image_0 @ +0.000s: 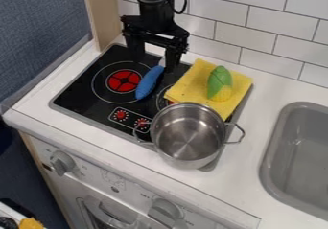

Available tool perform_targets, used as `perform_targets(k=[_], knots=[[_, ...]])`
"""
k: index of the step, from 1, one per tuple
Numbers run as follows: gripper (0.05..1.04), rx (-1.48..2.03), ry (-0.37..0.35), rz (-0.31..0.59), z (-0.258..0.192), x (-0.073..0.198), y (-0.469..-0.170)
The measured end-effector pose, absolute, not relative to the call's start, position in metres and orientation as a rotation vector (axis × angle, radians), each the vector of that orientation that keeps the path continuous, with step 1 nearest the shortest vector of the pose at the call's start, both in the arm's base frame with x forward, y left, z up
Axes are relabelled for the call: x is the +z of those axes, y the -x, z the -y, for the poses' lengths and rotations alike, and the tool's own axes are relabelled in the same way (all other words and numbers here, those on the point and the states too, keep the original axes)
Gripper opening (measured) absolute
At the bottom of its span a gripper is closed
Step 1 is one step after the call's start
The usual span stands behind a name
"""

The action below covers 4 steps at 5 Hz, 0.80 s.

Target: Move the silver pot from the top left corner of the cook to the left burner.

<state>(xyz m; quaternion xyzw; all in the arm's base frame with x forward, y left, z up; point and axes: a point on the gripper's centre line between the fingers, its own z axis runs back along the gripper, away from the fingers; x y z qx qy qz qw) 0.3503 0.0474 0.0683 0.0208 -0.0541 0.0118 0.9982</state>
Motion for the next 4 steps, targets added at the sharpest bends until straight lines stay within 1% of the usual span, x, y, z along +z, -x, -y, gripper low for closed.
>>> perform_targets(k=[1, 2, 4], knots=[[1.001, 0.022, -0.034, 0.075, -0.046, 0.057, -0.347], [1.001, -0.027, -0.019, 0.035, -0.035, 0.041, -0.331], [1.0, -0.181, -0.024, 0.042, -0.008, 0.039, -0.308]])
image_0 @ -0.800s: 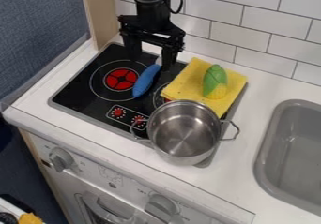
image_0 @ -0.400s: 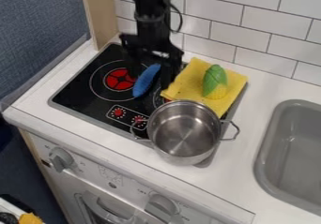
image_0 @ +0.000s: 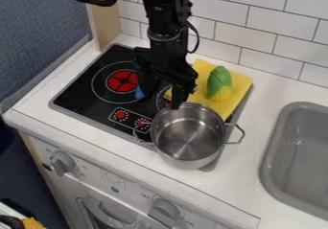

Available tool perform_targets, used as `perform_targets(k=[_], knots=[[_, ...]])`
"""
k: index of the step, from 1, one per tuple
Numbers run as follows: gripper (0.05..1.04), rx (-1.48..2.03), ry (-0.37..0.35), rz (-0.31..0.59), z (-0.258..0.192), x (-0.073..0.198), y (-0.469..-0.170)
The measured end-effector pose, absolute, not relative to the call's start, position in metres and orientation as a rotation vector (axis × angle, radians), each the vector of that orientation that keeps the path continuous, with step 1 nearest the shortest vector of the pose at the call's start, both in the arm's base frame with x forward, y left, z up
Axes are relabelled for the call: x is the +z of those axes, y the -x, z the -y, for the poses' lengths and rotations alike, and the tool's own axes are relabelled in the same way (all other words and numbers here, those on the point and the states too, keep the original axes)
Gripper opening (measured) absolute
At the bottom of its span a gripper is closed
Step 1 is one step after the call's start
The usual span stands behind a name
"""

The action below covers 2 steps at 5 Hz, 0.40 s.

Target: Move the silver pot from the top left corner of the cook to the left burner.

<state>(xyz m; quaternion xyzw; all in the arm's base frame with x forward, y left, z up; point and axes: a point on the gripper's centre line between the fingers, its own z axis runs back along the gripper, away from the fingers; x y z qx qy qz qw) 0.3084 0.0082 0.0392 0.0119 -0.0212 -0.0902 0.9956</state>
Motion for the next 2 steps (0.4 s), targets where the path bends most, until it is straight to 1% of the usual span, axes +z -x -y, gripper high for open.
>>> perform_targets(k=[1, 2], knots=[[1.0, -0.224, -0.027, 0.021, 0.0025, 0.0339, -0.3012], [1.0, -0.217, -0.032, 0.021, 0.0027, 0.0337, -0.3016]])
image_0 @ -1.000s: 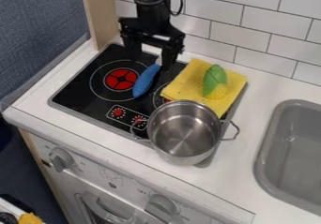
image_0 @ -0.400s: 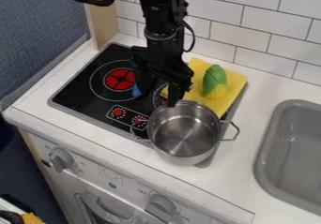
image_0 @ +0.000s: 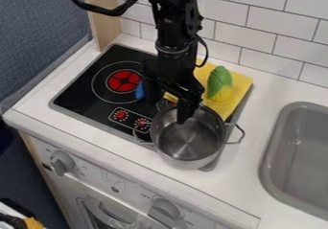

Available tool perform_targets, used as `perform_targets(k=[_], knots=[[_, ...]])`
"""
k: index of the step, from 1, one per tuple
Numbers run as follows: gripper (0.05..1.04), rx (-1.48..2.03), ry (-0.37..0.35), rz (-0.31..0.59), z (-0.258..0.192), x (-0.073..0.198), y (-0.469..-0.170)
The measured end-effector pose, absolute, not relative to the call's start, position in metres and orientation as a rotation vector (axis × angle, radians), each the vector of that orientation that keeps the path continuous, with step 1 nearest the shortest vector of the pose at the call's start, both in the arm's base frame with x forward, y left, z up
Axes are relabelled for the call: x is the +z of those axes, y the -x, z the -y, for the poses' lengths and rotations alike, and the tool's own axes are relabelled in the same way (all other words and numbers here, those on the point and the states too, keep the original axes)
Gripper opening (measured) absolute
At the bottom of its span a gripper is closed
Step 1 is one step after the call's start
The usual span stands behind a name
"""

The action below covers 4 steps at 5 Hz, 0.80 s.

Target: Move the silver pot from the top left corner of the cook to the left burner.

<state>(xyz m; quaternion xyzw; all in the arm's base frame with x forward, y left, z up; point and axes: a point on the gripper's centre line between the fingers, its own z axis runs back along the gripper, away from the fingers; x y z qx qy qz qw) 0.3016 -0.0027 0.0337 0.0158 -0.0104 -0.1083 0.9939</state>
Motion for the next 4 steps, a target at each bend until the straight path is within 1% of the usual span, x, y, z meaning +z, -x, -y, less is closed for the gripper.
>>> perform_targets(k=[1, 2, 3, 4], knots=[[0.943, -0.208, -0.03, -0.017, 0.0024, 0.0219, -0.2992], [0.663, -0.2, -0.029, -0.034, 0.0047, 0.016, -0.2993], [0.36, -0.203, -0.03, -0.028, 0.0051, 0.0171, -0.3013], [0.16, -0.201, -0.024, -0.034, 0.006, 0.0171, -0.3003]])
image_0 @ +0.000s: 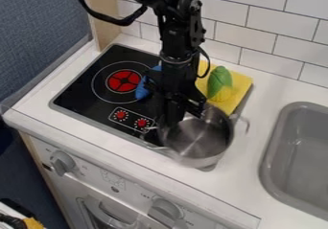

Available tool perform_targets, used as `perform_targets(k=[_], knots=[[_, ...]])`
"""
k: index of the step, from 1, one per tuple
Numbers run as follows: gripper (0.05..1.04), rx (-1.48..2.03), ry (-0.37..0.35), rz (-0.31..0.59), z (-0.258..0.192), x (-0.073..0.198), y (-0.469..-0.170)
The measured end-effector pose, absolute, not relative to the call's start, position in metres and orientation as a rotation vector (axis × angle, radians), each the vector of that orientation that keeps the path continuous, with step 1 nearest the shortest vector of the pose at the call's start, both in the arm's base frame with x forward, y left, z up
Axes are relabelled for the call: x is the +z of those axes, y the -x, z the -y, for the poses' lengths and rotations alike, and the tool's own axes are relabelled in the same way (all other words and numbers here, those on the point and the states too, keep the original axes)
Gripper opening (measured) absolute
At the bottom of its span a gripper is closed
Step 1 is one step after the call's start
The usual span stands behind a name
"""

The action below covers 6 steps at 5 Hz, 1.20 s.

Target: Move the silver pot from the top left corner of the cook to the left burner.

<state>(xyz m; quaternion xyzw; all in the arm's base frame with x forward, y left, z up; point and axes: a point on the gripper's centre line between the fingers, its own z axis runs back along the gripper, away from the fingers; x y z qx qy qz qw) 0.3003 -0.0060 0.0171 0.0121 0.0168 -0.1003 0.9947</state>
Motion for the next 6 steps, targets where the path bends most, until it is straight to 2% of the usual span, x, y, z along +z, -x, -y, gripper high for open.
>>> perform_targets(k=[1, 2, 3, 4, 5, 6], knots=[[0.088, -0.21, -0.018, -0.029, 0.007, 0.018, -0.301], [0.087, -0.237, 0.017, -0.025, 0.012, 0.018, -0.301], [0.076, -0.408, 0.124, 0.055, 0.016, 0.041, -0.295], [0.072, -0.454, 0.169, 0.181, 0.019, 0.087, -0.294], [0.072, -0.292, 0.122, 0.214, -0.015, 0.109, -0.306], [0.071, -0.127, 0.023, 0.188, -0.057, 0.112, -0.324]])
